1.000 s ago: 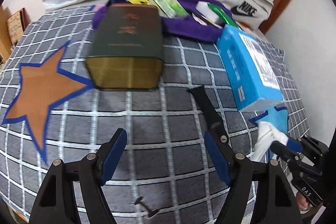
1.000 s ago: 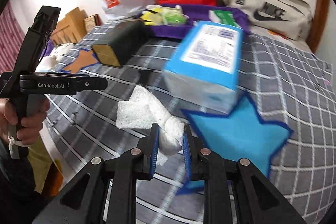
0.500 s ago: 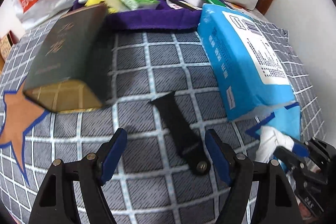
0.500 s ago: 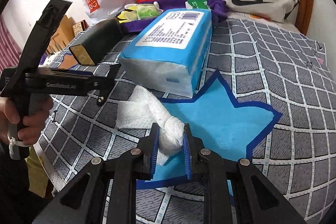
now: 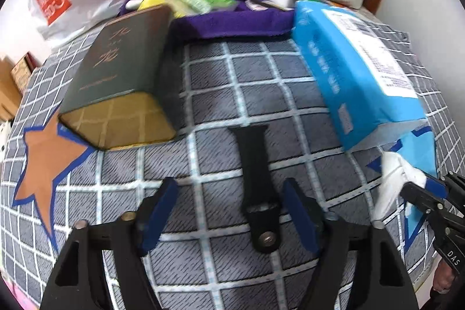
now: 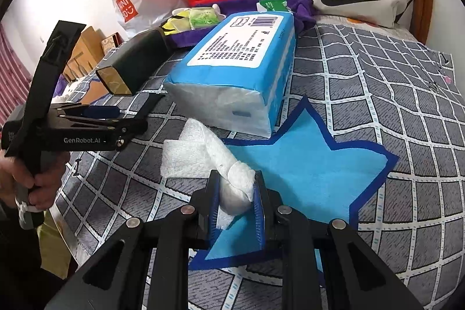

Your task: Organize soft objects

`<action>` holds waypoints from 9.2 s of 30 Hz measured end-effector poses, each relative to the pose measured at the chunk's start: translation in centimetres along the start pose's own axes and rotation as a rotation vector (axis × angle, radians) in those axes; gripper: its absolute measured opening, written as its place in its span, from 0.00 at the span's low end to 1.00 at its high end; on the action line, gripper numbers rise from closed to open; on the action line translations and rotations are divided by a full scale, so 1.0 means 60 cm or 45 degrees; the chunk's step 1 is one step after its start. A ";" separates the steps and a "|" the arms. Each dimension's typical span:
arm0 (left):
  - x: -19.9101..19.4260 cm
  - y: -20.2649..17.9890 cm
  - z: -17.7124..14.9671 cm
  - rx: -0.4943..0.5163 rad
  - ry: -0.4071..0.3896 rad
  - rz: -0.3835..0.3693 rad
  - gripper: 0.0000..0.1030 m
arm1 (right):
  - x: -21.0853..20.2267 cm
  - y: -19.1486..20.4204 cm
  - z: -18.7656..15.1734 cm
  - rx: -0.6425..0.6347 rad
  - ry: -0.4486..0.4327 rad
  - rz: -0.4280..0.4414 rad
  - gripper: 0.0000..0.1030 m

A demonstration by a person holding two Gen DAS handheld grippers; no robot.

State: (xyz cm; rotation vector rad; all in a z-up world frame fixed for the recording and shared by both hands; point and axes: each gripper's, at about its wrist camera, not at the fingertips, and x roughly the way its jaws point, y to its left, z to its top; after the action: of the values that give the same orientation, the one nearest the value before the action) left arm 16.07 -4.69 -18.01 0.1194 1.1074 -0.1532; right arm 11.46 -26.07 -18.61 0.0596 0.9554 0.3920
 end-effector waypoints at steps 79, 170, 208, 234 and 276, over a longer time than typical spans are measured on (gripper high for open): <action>-0.153 0.136 0.217 -0.162 -0.362 -0.091 0.19 | -0.070 0.046 0.321 -0.109 -0.260 -0.044 0.20; 0.113 0.199 0.402 -0.179 -0.089 -0.168 0.20 | 0.270 0.020 0.482 -0.158 0.164 -0.029 0.48; -0.038 0.177 0.327 -0.250 -0.081 -0.141 0.81 | 0.072 0.042 0.434 0.015 -0.076 -0.328 0.98; -0.320 0.076 0.027 -0.230 -0.329 0.009 0.87 | -0.207 0.136 0.158 0.084 -0.301 -0.324 1.00; -0.369 0.054 -0.056 -0.248 -0.417 0.039 0.88 | -0.279 0.183 0.064 0.041 -0.403 -0.295 1.00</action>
State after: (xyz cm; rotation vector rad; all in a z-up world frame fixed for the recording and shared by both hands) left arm 4.00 0.51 0.45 -0.0618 0.7885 -0.0349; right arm 2.70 -21.31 -0.83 0.0380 0.6470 0.1469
